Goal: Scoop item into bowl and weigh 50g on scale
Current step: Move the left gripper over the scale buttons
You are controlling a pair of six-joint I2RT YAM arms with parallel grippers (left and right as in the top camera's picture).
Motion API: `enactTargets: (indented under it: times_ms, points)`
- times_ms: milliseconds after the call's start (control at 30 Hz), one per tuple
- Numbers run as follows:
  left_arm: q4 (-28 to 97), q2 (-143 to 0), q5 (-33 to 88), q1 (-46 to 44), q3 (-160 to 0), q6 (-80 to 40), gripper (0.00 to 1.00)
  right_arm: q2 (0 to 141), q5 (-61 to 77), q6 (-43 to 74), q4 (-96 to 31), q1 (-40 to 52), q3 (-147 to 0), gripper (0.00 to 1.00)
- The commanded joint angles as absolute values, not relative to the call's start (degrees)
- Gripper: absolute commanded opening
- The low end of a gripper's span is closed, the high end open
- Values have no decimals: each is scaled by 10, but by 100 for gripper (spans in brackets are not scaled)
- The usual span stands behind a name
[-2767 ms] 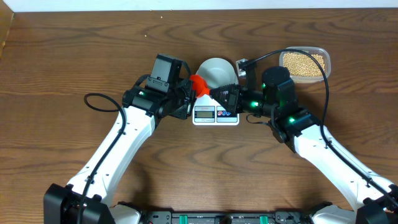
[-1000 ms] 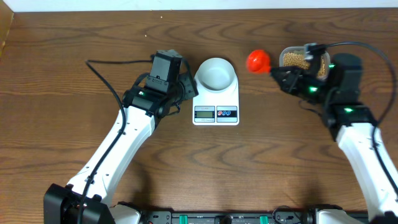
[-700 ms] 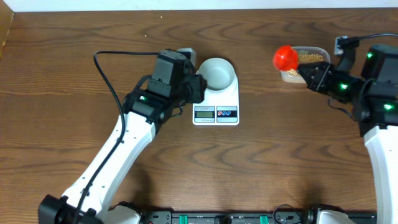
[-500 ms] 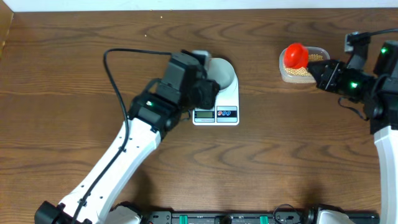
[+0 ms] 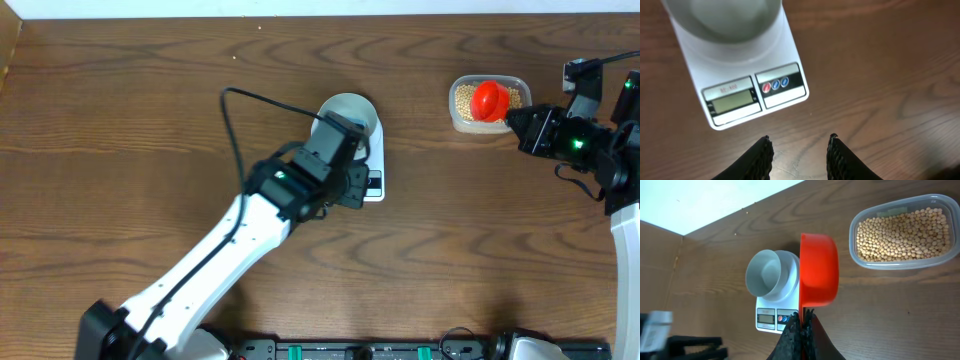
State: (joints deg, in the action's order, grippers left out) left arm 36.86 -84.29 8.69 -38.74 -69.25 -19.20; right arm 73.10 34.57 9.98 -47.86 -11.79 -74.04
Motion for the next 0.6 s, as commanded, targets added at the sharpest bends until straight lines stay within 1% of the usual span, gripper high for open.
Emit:
enactTargets:
  times_ms: [0, 200, 333, 367, 500, 567]
  points:
    - [364, -887, 79, -407, -686, -217, 37, 726, 339, 80, -483, -120, -751, 1]
    - [355, -942, 78, -416, -686, -223, 30, 726, 333, 67, -488, -120, -751, 1]
    - [347, -976, 79, -416, -686, -241, 19, 726, 333, 67, -489, -120, -751, 1]
    - [345, -986, 79, -416, -686, -243, 14, 726, 331, 67, -491, -120, -751, 1]
    - [328, -1002, 77, -416, -686, -243, 9, 726, 323, 66, -491, -120, -751, 1]
    - [312, -1011, 47, -416, -686, -258, 8, 726, 316, 66, -491, -120, -751, 1]
